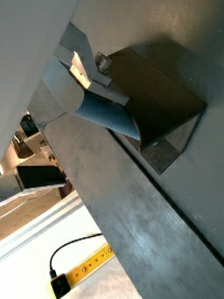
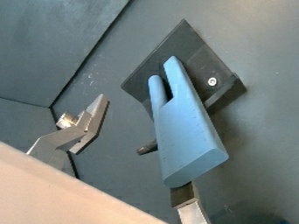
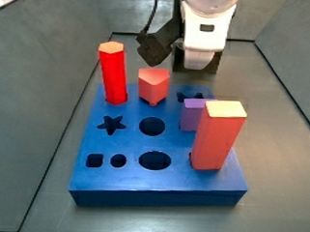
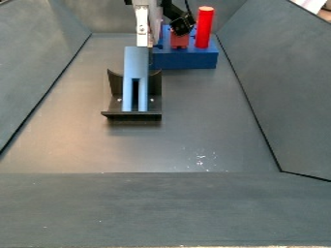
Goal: Pick up the square-circle object. Move up. Place the square-circle object on the fixture. Regrasp the square-circle object. Rotate the square-circle object. Move to above the board. Insert the square-circle object.
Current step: Regrasp the square-circle object.
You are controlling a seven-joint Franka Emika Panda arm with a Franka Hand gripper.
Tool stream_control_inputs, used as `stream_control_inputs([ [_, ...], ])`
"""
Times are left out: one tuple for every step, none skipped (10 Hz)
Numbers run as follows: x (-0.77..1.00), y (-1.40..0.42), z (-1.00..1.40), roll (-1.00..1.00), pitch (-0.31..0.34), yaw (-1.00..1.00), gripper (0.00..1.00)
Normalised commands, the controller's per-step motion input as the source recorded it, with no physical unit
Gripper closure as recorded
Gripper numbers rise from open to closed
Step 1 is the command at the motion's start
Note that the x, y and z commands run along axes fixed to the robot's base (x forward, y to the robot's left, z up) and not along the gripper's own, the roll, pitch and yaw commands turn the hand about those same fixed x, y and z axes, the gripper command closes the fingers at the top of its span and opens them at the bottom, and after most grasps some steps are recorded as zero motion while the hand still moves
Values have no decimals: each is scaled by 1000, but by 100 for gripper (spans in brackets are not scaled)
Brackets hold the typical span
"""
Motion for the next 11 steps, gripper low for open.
stream_control_inputs([
  [462, -35, -40, 153, 111, 73, 0],
  [449, -35, -47, 154, 114, 71, 0],
  [442, -35, -47, 156, 114, 69, 0],
  [432, -34, -43, 158, 115, 69, 0],
  [421, -35, -42, 159, 116, 68, 0],
  [414, -35, -44, 160, 116, 67, 0],
  [402, -35, -46, 162, 118, 68, 0],
  [398, -35, -46, 162, 119, 68, 0],
  [396, -35, -46, 162, 120, 68, 0],
  [395, -35, -47, 162, 120, 68, 0],
  [393, -34, -47, 161, 121, 69, 0],
])
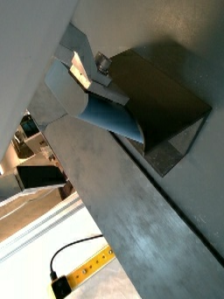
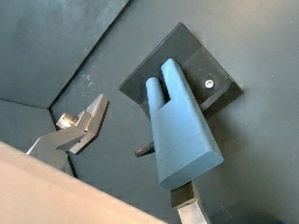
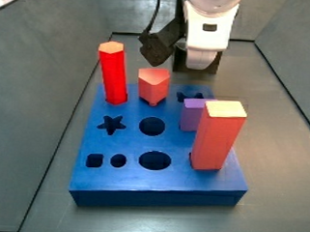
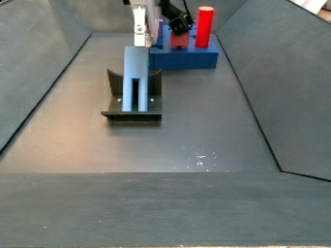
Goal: Pick up the square-circle object. Move up. Place the square-circle object on the fixture. Regrasp the square-circle object. Rotate the square-circle object. Move to above the board. Insert the square-circle object.
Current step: Regrasp the square-circle object, then rotate the square-circle object.
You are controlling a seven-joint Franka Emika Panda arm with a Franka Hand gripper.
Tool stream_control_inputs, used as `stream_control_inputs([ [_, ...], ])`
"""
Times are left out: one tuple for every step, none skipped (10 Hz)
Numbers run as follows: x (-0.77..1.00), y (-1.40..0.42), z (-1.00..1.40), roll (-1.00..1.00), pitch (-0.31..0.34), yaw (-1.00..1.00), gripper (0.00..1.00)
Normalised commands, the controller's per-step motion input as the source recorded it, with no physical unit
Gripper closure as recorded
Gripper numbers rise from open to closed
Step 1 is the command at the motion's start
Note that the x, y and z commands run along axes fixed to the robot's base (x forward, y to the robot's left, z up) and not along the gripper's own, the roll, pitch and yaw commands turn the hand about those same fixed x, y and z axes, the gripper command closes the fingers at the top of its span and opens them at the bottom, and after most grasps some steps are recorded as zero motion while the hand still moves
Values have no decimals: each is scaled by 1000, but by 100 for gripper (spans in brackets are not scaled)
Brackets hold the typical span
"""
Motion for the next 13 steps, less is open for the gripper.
stream_control_inputs([
  [393, -34, -47, 161, 121, 69, 0],
  [392, -34, -47, 161, 121, 69, 0],
  [391, -34, -47, 161, 122, 70, 0],
  [391, -34, -47, 161, 122, 70, 0],
  [390, -34, -48, 161, 122, 70, 0],
  [389, -34, -48, 161, 122, 70, 0],
  [388, -34, -48, 162, 122, 70, 0],
  [387, -34, -49, 162, 122, 70, 0],
  [387, -34, -49, 162, 123, 70, 0],
  [386, -34, -49, 162, 123, 70, 0],
  [0, 0, 0, 0, 0, 0, 100],
  [-996, 400, 1000, 0, 0, 0, 100],
  [-996, 396, 1000, -20, -12, -1, 100],
])
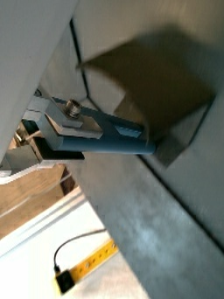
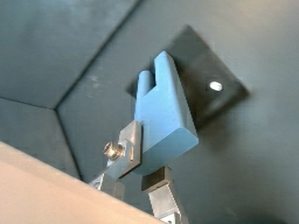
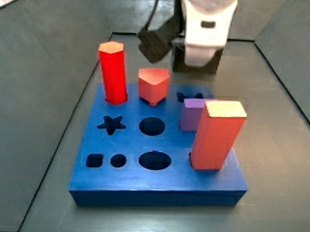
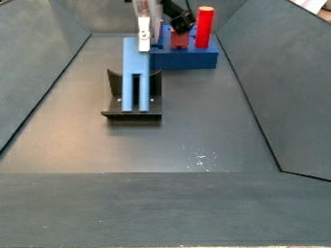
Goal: Pick up the square-circle object. Move up. Place the square-circle object on the fixture. Regrasp the square-circle object. Rotate the square-circle object. Move to above the board. Insert the square-circle object.
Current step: Rotate the square-circle object.
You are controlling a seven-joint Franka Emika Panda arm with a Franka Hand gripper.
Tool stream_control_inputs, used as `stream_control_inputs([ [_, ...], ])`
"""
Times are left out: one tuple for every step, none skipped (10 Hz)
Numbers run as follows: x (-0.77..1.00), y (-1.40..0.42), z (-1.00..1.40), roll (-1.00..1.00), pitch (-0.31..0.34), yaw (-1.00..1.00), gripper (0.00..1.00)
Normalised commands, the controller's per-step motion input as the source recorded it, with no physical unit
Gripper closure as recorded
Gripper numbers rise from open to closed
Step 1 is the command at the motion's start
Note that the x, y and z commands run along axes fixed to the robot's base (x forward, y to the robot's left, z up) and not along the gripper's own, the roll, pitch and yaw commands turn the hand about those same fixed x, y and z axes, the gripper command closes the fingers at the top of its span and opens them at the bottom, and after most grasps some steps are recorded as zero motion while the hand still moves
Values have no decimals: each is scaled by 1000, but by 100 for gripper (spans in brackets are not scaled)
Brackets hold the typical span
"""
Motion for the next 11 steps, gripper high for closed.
stream_control_inputs([
  [-1000, 366, 990, -88, -34, -14, 100],
  [-1000, 315, 975, -144, -50, -45, 100],
  [-1000, 289, 972, -156, -50, -65, 100],
  [-1000, 263, 976, -165, -48, -75, 100],
  [-1000, 227, 971, -167, -34, -86, 100],
  [-1000, 203, 964, -167, -27, -89, 100],
  [-1000, 175, 956, -166, -17, -89, 100],
  [-1000, 148, 948, -168, -7, -88, 100],
  [-910, 109, 852, -171, 4, -84, 100],
  [-789, 73, 726, -176, 12, -81, 100],
  [-709, 60, 644, -176, 17, -78, 100],
])
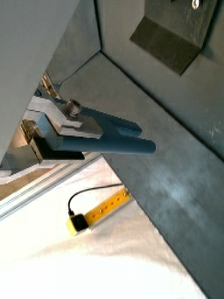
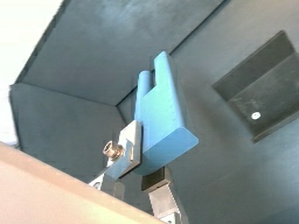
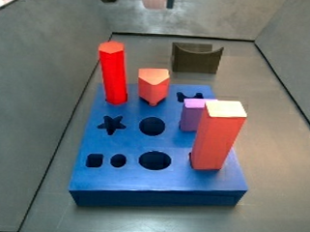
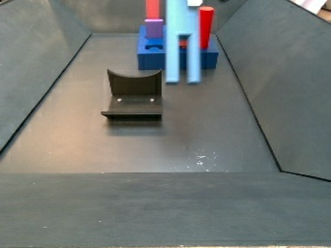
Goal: Pick up the square-circle object. Move up. Place the square-circle object on the fixture. Regrasp the square-circle object. Rotate the square-circle object. Move to above the board. Insert the square-circle object.
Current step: Rotate the square-circle object.
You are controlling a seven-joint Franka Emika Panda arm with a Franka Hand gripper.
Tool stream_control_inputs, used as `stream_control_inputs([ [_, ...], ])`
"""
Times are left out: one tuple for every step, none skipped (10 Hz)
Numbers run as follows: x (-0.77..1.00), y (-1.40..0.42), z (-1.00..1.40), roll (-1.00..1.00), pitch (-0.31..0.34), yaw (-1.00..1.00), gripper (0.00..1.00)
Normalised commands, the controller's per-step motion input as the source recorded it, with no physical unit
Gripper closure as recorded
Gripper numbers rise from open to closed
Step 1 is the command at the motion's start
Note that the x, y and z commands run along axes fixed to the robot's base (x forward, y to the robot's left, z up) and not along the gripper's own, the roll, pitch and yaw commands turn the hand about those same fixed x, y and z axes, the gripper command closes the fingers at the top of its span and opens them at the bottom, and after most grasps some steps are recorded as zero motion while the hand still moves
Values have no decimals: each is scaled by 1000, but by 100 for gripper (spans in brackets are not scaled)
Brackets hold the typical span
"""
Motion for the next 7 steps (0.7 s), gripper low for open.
stream_control_inputs([
  [-511, 35, 438, -175, 22, -67, 100],
  [-432, 27, 355, -174, 23, -64, 100],
  [-273, 19, 182, -178, 17, -57, 100],
  [-198, 19, 99, -175, 13, -54, 100],
  [0, 0, 0, -1000, 55, -554, 100],
  [11, 16, 17, -1000, 72, -552, 100],
  [-51, 37, 64, -1000, 89, -547, 100],
])
